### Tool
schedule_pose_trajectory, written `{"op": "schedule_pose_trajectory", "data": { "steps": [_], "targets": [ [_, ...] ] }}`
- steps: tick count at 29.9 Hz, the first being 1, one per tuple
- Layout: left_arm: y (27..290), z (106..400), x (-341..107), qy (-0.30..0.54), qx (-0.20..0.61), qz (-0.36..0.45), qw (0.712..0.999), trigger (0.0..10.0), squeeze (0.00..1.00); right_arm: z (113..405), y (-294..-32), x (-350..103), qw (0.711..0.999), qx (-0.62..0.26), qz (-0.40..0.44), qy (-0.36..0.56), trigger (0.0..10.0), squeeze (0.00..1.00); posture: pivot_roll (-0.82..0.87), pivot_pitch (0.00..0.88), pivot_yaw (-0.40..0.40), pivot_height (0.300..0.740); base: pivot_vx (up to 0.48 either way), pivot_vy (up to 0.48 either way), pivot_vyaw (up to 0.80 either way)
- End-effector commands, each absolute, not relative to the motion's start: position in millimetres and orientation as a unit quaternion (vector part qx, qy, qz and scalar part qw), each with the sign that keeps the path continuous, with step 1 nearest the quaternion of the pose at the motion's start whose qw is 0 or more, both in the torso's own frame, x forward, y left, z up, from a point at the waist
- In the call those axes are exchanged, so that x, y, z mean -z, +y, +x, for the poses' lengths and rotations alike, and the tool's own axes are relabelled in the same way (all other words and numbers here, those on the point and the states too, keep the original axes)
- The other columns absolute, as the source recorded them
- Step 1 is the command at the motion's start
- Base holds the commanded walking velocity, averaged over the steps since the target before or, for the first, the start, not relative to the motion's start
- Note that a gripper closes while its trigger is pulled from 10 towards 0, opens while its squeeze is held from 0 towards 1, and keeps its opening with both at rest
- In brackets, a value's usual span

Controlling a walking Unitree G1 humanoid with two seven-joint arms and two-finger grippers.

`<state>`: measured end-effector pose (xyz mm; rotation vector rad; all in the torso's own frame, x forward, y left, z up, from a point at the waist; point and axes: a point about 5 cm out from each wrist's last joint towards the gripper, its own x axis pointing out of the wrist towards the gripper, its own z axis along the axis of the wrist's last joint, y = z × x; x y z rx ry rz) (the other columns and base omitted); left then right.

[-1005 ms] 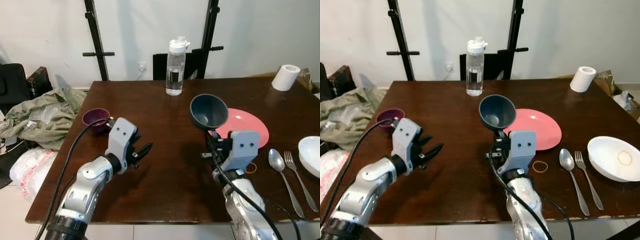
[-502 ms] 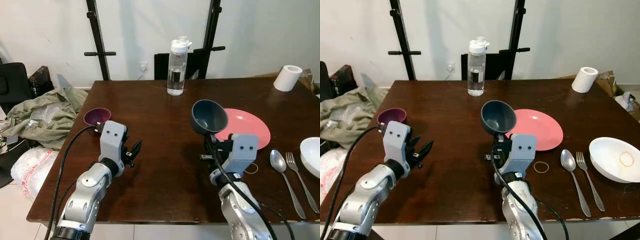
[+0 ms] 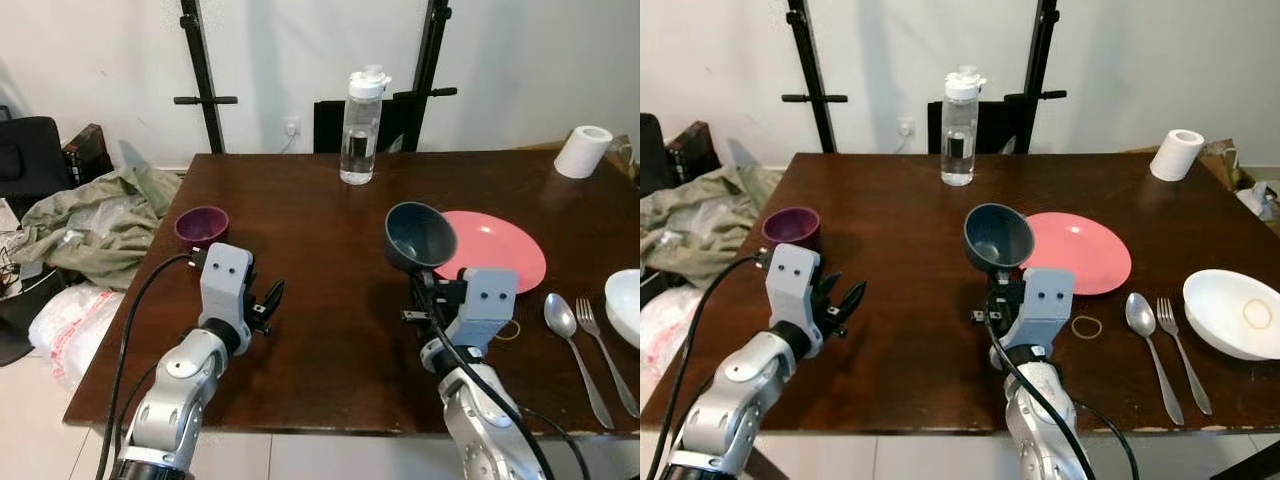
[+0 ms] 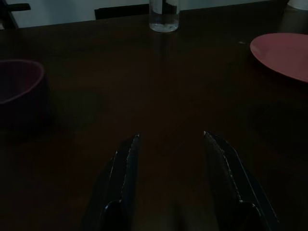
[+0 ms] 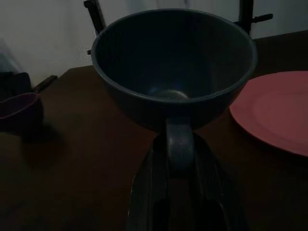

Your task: Setting the table

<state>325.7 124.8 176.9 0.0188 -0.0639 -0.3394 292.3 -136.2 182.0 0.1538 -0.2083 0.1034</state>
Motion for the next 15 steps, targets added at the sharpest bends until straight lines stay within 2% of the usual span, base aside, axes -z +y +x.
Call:
{"op": "schedule_pose_trajectory", "data": {
  "steps": [1, 15],
  "targets": [
    [126.7, 323.2, -172.9, -0.022, 0.165, 0.013, 0.986, 10.0, 0.0, 292.0, -135.6, -176.8, 0.991, -0.053, 0.079, -0.091, 10.0, 0.0, 0.05, 0.103, 0.091, 0.74, -0.352, 0.0, 0.0],
    [127.3, 324.4, -174.2, -0.022, 0.164, 0.015, 0.986, 10.0, 0.0, 292.4, -136.4, -175.4, 0.992, -0.053, 0.076, -0.089, 10.0, 0.0, 0.05, 0.097, 0.093, 0.74, -0.354, 0.0, 0.0]
  ]
}}
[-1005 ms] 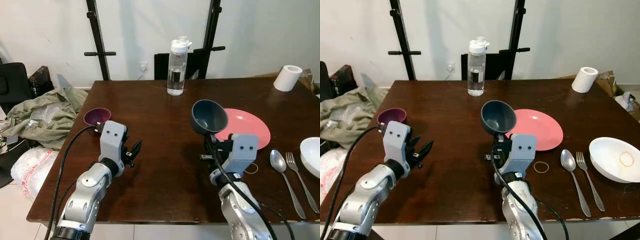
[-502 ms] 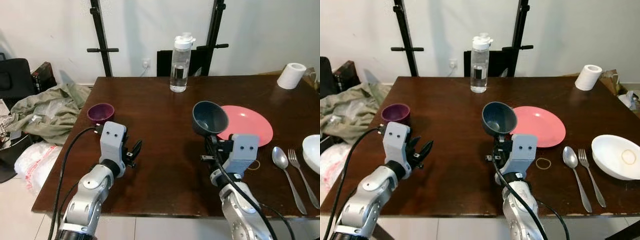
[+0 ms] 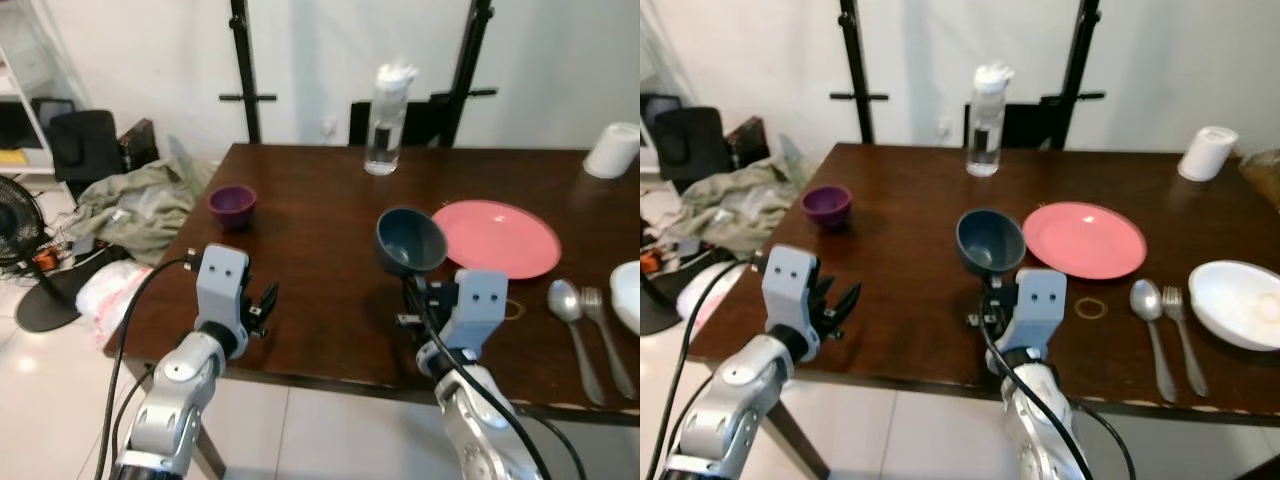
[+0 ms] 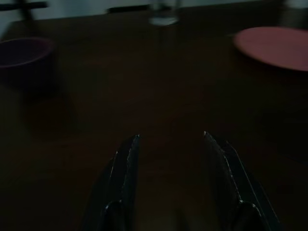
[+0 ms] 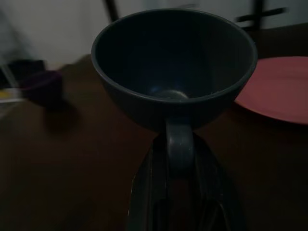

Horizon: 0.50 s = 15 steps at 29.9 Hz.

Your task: Setting the table

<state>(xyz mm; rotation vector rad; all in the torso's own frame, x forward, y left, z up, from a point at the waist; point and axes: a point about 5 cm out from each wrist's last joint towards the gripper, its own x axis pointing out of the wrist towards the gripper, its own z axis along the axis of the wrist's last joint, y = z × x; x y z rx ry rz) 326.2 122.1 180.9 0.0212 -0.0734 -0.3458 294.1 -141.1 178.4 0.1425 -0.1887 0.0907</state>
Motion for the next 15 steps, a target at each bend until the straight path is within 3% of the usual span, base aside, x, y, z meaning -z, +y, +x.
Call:
{"op": "schedule_pose_trajectory", "data": {
  "steps": [1, 15],
  "targets": [
    [127.3, 324.4, -174.2, -0.022, 0.164, 0.015, 0.986, 10.0, 0.0, 292.4, -136.4, -175.4, 0.992, -0.053, 0.076, -0.089, 10.0, 0.0, 0.05, 0.097, 0.093, 0.74, -0.356, 0.0, 0.0],
    [126.5, 324.7, -174.7, -0.023, 0.165, 0.015, 0.986, 10.0, 0.0, 292.6, -136.6, -174.5, 0.992, -0.055, 0.072, -0.088, 10.0, 0.0, 0.04, 0.093, 0.093, 0.74, -0.358, 0.0, 0.0]
  ]
}}
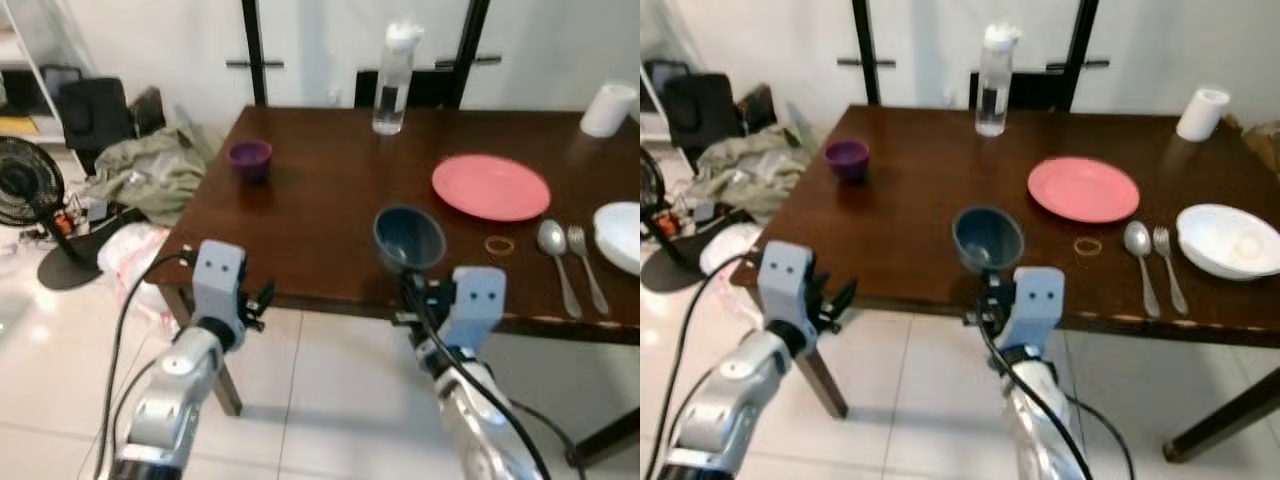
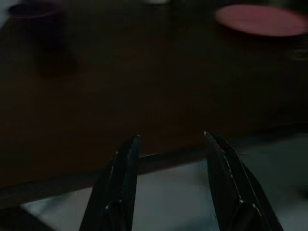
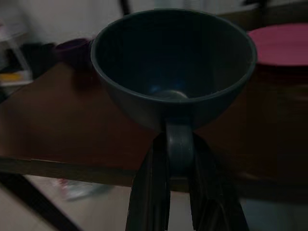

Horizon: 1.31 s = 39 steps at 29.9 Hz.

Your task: Setting the table

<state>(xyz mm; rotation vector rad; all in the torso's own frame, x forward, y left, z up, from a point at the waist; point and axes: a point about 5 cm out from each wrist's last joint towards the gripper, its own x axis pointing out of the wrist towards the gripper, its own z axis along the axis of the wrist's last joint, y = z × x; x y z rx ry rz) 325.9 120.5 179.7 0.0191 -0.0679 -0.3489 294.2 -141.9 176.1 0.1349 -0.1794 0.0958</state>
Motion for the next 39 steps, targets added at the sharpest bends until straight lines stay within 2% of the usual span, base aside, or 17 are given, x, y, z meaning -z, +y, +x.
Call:
{"op": "schedule_pose_trajectory", "data": {
  "steps": [1, 39],
  "targets": [
    [126.5, 324.7, -174.7, -0.023, 0.165, 0.015, 0.986, 10.0, 0.0, 292.6, -136.6, -174.5, 0.992, -0.055, 0.072, -0.088, 10.0, 0.0, 0.04, 0.093, 0.093, 0.74, -0.356, 0.0, 0.0],
    [125.4, 325.4, -175.1, -0.023, 0.169, 0.015, 0.985, 10.0, 0.0, 292.0, -135.1, -172.4, 0.992, -0.058, 0.073, -0.085, 10.0, 0.0, 0.04, 0.092, 0.097, 0.74, -0.356, 0.0, 0.0]
  ]
}}
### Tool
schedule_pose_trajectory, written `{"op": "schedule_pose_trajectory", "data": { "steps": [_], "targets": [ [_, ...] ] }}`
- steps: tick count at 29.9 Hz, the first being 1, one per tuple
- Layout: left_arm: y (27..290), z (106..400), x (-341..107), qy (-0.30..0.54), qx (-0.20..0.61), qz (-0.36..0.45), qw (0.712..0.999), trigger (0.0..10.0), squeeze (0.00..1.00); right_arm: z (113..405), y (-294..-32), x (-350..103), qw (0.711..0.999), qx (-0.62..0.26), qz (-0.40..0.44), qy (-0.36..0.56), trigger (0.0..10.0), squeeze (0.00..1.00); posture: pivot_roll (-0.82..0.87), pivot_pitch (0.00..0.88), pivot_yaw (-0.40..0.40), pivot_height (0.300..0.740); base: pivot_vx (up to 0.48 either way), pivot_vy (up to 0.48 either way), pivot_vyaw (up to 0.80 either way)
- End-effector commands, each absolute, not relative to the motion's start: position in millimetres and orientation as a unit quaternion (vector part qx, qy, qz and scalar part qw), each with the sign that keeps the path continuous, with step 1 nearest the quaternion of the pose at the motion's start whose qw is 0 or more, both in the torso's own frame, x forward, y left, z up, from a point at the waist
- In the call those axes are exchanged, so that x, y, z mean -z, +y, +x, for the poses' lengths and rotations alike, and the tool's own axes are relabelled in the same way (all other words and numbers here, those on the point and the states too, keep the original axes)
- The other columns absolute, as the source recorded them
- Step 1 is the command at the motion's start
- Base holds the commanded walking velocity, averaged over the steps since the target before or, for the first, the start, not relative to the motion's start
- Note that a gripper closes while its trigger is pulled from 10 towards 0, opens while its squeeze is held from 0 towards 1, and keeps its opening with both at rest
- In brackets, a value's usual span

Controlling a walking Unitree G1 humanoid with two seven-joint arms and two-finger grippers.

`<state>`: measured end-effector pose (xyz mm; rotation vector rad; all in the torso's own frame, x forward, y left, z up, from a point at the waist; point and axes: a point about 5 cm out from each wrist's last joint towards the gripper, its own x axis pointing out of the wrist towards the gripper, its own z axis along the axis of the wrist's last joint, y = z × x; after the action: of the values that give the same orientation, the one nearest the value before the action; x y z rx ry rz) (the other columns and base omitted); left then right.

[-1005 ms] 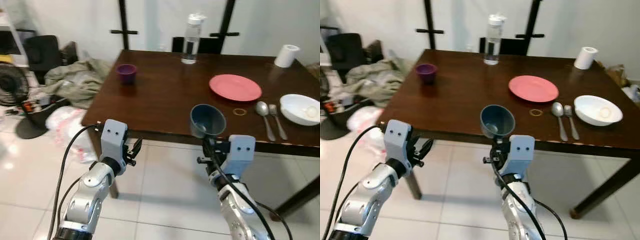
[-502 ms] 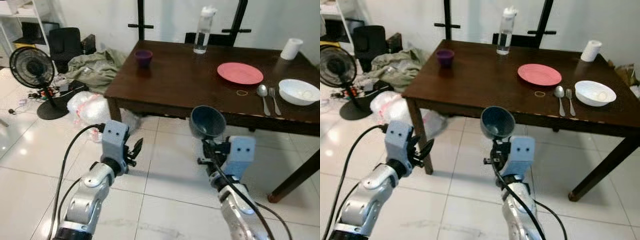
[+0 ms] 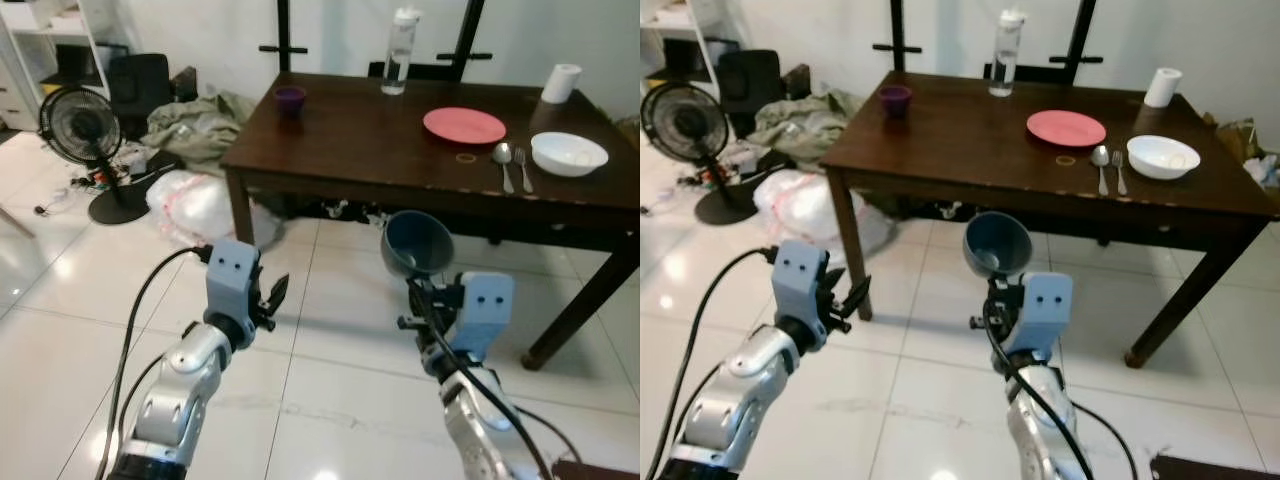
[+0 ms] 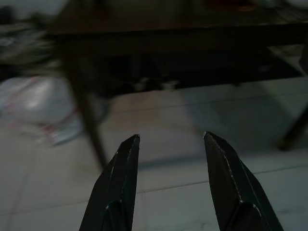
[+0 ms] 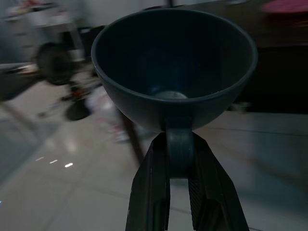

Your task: Setting the table

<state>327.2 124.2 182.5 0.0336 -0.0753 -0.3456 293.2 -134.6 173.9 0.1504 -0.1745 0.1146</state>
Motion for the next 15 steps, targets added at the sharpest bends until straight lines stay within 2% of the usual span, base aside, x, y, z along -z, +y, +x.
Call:
{"op": "schedule_pose_trajectory", "data": {
  "steps": [1, 15],
  "targets": [
    [125.4, 325.5, -175.1, -0.023, 0.169, 0.015, 0.985, 10.0, 0.0, 292.0, -135.0, -172.5, 0.992, -0.058, 0.073, -0.085, 10.0, 0.0, 0.04, 0.092, 0.097, 0.74, -0.341, 0.0, 0.0],
    [124.9, 326.4, -175.5, -0.016, 0.166, 0.0, 0.986, 10.0, 0.0, 291.3, -133.6, -172.9, 0.992, -0.064, 0.073, -0.086, 10.0, 0.0, 0.04, 0.097, 0.096, 0.74, -0.02, 0.0, 0.0]
  ]
}}
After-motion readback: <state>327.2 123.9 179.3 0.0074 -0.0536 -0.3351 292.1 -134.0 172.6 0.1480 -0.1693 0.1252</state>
